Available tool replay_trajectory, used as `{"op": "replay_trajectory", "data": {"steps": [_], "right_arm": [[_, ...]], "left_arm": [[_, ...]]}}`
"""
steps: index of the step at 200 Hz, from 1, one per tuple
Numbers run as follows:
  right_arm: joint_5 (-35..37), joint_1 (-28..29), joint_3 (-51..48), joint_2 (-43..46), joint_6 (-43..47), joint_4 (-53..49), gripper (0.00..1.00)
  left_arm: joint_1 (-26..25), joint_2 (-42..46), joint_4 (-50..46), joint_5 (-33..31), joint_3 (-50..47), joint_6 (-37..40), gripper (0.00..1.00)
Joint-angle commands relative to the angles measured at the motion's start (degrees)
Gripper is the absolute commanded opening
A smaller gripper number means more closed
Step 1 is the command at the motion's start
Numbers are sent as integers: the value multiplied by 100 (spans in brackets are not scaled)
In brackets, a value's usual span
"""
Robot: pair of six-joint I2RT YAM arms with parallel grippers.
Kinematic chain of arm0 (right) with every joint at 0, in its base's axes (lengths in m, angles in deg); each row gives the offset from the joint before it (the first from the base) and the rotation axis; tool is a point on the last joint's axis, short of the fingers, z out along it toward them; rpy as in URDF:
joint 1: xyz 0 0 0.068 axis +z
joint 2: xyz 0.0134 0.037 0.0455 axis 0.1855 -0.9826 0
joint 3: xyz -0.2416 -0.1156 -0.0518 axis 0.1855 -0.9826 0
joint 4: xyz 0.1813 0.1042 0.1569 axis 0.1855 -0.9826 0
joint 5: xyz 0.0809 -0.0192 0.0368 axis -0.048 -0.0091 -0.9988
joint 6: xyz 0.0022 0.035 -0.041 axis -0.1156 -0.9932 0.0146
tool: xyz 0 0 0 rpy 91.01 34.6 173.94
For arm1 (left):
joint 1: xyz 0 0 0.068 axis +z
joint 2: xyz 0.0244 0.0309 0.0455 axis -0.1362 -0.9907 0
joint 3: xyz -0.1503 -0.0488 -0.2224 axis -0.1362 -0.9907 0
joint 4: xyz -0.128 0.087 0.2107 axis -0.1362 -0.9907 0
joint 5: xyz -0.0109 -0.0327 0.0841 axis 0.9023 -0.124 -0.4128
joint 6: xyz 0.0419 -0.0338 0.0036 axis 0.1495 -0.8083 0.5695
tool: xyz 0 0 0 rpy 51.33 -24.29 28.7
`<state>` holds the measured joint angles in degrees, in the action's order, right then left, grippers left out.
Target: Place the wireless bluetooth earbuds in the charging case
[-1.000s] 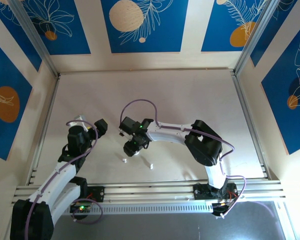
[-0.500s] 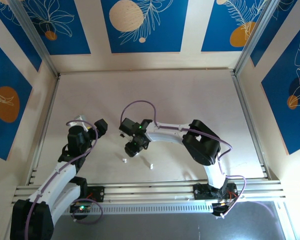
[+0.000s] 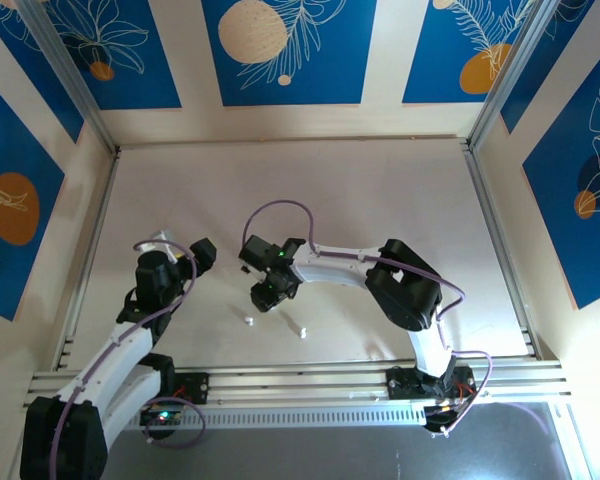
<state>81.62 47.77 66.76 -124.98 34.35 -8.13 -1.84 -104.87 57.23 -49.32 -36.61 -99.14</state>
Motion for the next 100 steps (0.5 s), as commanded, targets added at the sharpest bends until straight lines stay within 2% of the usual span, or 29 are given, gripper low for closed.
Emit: {"op": "replay_trajectory", "data": {"steps": [1,27,67,100], "right_arm": [[-419,-227,-275,523,-453,298,44],[-866,-515,-733,938,-888,794,44],[-1525,-1026,-1425,1622,-1565,1611,44],[-2172,-1464,-1889,2019,-2069,2298,44]], "left_arm": [[-17,-153,379,607,34,-71,100],[-22,-577,864,1239,66,-301,100],[-145,-1459,2277,2384,42,-789,100],[-498,-1783,2813,2754,91,-1027,80]]}}
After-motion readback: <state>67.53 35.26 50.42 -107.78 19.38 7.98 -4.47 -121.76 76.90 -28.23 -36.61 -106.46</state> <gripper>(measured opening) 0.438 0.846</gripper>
